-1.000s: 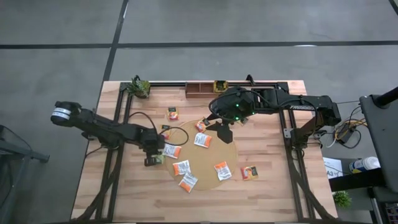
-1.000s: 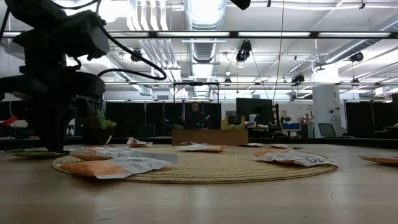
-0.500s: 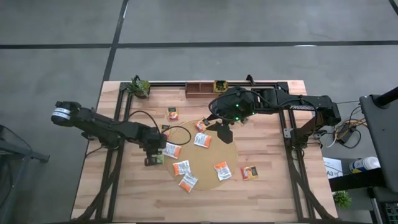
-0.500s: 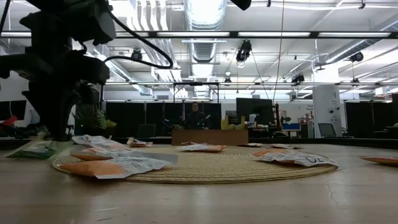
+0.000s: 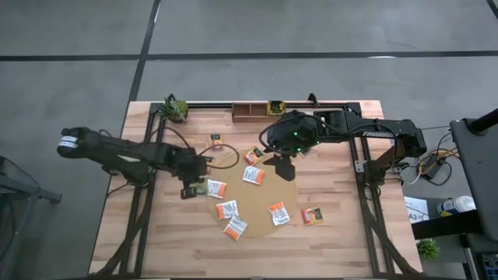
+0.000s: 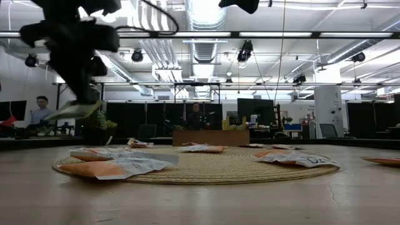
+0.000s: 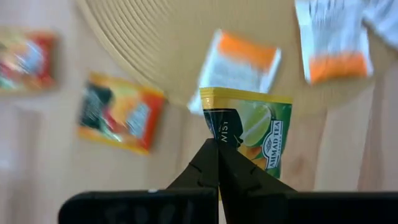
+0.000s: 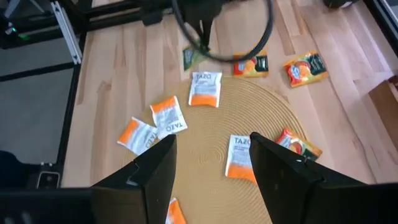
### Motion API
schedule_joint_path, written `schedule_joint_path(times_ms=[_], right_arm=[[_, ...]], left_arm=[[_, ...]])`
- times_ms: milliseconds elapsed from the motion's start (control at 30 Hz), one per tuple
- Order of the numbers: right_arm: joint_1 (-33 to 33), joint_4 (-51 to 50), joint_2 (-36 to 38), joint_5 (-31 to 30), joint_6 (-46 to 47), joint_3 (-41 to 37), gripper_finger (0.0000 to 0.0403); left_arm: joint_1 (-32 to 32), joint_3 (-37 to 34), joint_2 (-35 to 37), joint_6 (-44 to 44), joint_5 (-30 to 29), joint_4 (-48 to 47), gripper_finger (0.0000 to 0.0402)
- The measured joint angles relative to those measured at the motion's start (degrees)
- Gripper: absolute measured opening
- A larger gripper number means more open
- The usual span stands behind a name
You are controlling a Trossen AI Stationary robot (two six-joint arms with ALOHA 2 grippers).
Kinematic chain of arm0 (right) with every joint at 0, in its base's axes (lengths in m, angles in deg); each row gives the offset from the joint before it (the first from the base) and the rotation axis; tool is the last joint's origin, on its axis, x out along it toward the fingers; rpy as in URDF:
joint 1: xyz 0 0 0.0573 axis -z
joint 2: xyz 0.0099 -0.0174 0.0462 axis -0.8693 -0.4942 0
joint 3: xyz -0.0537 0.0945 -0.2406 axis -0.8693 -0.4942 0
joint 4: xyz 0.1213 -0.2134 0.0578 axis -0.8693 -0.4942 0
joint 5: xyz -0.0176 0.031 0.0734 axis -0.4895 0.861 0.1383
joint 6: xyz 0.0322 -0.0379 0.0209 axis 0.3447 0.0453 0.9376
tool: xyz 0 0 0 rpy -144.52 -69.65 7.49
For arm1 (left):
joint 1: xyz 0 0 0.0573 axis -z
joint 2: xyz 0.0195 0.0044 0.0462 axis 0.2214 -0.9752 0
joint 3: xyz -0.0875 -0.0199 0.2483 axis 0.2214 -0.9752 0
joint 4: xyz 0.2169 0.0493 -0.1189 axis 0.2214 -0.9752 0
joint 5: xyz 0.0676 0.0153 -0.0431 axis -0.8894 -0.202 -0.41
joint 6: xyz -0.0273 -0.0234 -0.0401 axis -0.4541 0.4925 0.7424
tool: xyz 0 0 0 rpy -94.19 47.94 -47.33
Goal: Pick & Place Tea
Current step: Put the yellow tea bag into the right section of the wooden organizer
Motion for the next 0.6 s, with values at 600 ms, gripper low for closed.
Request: schedule_joint_path(times_ms=[600], right_arm=[[0.0,-3.1,2.6,-7.5,4.0,0.0,0.0201]], left_arm=[[-12.0,12.2,-0.5,-18.1,-5.9,8.9,0.0000]])
